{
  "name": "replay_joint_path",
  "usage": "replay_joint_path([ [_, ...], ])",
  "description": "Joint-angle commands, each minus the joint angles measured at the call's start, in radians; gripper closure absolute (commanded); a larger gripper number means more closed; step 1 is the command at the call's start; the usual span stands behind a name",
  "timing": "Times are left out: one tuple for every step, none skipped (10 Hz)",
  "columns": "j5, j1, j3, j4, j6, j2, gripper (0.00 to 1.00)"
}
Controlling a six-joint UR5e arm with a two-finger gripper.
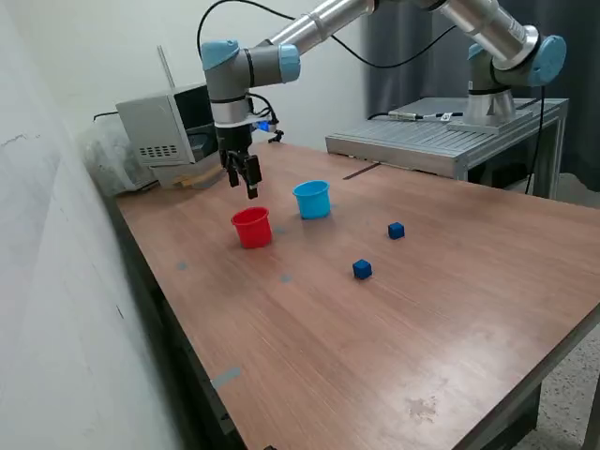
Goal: Place red objects in the red bin, and blue objects in the blue bin.
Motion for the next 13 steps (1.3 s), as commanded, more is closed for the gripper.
replay_joint_path([
  [0.002,0.060,0.001,0.047,0.080,-0.029,0.00],
  [0.004,0.093,0.003,0.084,0.124,-0.048,0.00],
  [0.014,0.141,0.025,0.108,0.176,-0.074,0.00],
  [0.037,0.168,0.054,0.112,0.209,-0.098,0.00],
  [0.071,0.195,0.085,0.112,0.243,-0.123,0.00],
  [0.097,0.217,0.111,0.133,0.276,-0.149,0.00],
  [0.109,0.238,0.131,0.153,0.295,-0.170,0.00],
  [0.114,0.266,0.156,0.155,0.298,-0.186,0.00],
  [0.119,0.292,0.177,0.153,0.300,-0.192,0.00],
  [0.158,0.308,0.202,0.152,0.298,-0.192,0.00],
  [0.216,0.308,0.214,0.138,0.297,-0.187,0.00],
  [0.231,0.308,0.214,0.109,0.297,-0.175,0.00],
  [0.231,0.308,0.213,0.068,0.297,-0.134,0.00],
])
